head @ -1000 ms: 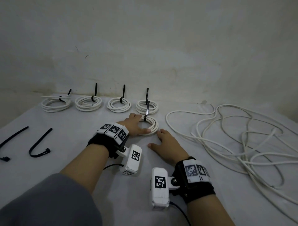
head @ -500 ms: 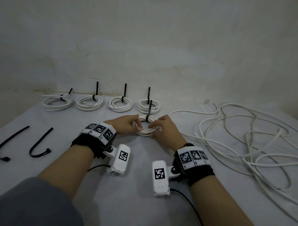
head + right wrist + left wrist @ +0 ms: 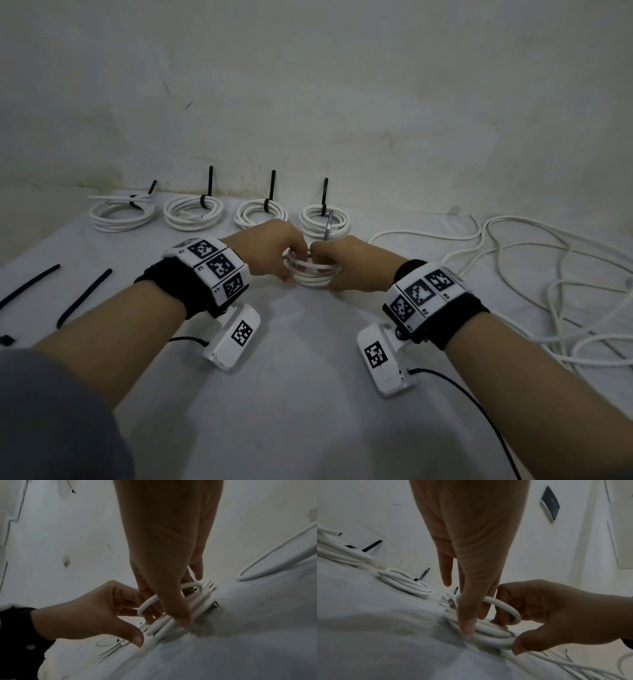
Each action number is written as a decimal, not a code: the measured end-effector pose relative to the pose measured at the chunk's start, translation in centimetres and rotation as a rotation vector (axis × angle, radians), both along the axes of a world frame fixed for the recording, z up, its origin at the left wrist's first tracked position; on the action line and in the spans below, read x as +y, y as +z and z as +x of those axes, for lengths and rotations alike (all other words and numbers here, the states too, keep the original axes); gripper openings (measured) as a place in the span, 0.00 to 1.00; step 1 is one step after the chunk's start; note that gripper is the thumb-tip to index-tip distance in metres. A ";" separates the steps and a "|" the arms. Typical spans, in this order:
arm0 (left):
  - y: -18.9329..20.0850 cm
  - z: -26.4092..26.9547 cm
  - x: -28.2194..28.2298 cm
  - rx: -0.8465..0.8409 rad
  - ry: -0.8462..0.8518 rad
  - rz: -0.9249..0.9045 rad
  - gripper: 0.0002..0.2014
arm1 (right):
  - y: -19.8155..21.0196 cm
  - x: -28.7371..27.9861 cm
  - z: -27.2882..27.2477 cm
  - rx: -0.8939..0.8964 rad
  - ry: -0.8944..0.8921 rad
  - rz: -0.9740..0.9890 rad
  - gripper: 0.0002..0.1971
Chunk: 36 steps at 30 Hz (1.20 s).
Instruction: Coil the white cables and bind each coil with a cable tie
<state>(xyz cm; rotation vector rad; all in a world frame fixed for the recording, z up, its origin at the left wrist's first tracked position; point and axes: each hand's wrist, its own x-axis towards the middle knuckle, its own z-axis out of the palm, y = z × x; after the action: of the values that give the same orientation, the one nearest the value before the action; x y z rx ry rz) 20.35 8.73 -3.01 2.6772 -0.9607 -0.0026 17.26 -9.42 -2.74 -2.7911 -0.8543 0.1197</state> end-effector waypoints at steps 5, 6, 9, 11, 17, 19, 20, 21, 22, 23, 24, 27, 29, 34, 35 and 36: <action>0.3 0.0 -0.2 -0.024 -0.060 -0.086 0.10 | -0.1 -0.5 0.2 0.004 0.004 0.078 0.11; 0.3 0.1 -0.2 -0.021 -0.058 -0.093 0.09 | -0.1 -0.6 0.3 0.002 -0.003 0.079 0.11; 0.1 0.3 0.1 -0.054 -0.050 -0.063 0.07 | 0.1 -0.8 0.4 -0.023 -0.010 0.090 0.10; 0.0 0.4 0.3 -0.082 -0.051 -0.054 0.06 | 0.3 -0.8 0.5 -0.061 -0.007 0.110 0.10; 0.0 0.2 0.6 -0.096 -0.101 -0.076 0.14 | 0.4 -1.1 0.4 -0.120 0.025 0.102 0.08; 0.0 0.2 0.6 -0.093 -0.112 -0.090 0.13 | 0.5 -1.0 0.5 -0.141 0.038 0.081 0.09; 0.1 0.2 0.6 -0.103 -0.115 -0.083 0.13 | 0.5 -0.9 0.5 -0.149 0.048 0.067 0.09; 0.1 0.2 0.5 -0.114 -0.117 -0.074 0.14 | 0.6 -0.8 0.6 -0.160 0.062 0.052 0.09; 0.2 0.2 0.4 -0.126 -0.117 -0.067 0.14 | 0.7 -0.6 0.6 -0.169 0.074 0.032 0.08; 0.2 0.3 0.3 -0.141 -0.121 -0.061 0.14 | 0.7 -0.6 0.7 -0.177 0.081 0.014 0.05; 0.3 0.3 0.2 -0.152 -0.124 -0.055 0.14 | 0.8 -0.6 0.6 -0.188 0.079 0.001 0.04; 0.4 0.3 0.0 -0.175 -0.130 -0.036 0.13 | 0.9 -0.8 0.4 -0.225 0.051 -0.002 0.04; 0.4 0.1 -0.3 -0.202 -0.142 -0.024 0.14 | 1.0 -0.8 0.3 -0.256 0.009 -0.019 0.08; 0.4 0.0 -0.7 -0.232 -0.147 0.027 0.13 | 1.3 -1.1 -0.2 -0.293 -0.102 -0.059 0.06; 0.5 0.0 -0.6 -0.235 -0.144 0.042 0.09 | 1.4 -1.4 -0.1 -0.232 -0.129 -0.002 0.09; 0.5 0.0 -0.6 -0.237 -0.134 0.050 0.06 | 1.6 -1.7 -0.1 -0.185 -0.152 0.070 0.12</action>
<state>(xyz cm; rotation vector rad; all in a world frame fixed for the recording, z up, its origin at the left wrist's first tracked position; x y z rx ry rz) 20.33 8.12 -2.48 2.6963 -1.2244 0.2717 17.11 -11.11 -1.19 -2.8197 -0.6672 -0.1929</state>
